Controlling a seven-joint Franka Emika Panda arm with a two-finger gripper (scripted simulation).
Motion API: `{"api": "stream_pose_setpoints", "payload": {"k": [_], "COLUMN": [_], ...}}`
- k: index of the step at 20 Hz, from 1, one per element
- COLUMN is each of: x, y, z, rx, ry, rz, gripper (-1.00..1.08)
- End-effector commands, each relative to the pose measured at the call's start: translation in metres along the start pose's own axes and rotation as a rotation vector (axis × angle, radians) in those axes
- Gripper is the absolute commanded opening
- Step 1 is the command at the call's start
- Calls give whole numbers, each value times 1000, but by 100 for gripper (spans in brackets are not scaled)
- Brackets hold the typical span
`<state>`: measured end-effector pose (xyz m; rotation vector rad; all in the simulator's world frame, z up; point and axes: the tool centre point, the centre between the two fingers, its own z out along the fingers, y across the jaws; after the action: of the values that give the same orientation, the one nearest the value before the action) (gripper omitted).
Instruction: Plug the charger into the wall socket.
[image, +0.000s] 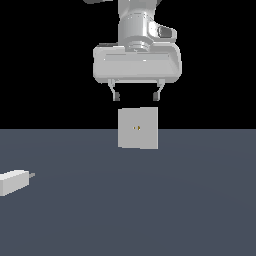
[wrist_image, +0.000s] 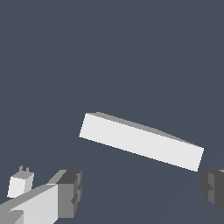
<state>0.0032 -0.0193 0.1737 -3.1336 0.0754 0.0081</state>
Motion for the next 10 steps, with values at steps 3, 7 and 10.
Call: {"api": "stream_pose_setpoints", "payload": {"k": [3, 7, 10], "x": [0, -4, -9], "y": [-1, -6, -13], "z": [0, 3, 6], "rx": [0, -1, -1], "ry": [1, 6, 14], "rz": [1, 5, 12], "gripper": [100, 100, 100]}}
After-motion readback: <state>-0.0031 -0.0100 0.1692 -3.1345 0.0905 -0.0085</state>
